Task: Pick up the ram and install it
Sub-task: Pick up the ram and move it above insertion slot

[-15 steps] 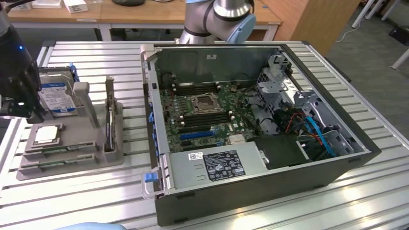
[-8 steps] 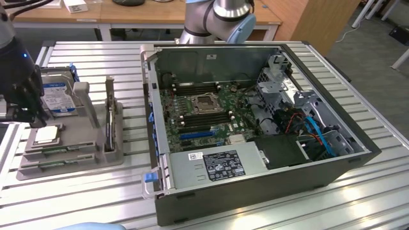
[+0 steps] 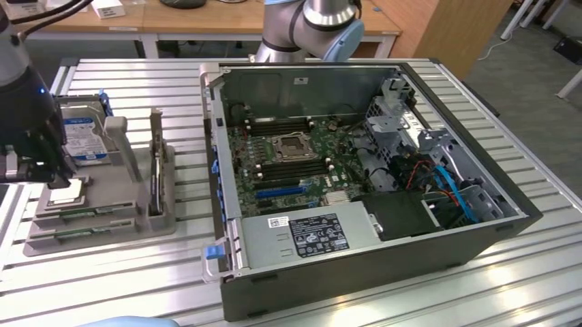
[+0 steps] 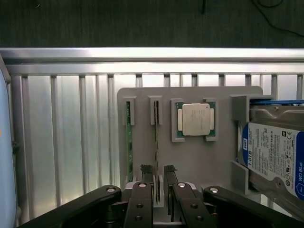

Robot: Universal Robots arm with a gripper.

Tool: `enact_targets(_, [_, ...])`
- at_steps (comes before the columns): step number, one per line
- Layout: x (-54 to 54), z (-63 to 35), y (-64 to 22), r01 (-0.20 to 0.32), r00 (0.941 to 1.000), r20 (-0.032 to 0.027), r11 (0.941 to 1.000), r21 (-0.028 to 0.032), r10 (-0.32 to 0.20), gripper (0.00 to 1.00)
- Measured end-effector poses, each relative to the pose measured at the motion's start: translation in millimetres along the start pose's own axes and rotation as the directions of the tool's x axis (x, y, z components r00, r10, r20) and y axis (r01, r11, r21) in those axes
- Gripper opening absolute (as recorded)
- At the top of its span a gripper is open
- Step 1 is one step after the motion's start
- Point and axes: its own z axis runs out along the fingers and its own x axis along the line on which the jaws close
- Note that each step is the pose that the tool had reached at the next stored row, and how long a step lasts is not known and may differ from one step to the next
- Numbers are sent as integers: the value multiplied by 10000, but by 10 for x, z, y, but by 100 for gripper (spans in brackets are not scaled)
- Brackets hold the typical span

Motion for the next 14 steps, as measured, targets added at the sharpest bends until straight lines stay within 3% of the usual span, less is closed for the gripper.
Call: enact_targets(14, [58,242,-7,345,9994,-9,9994,-11,-345,24])
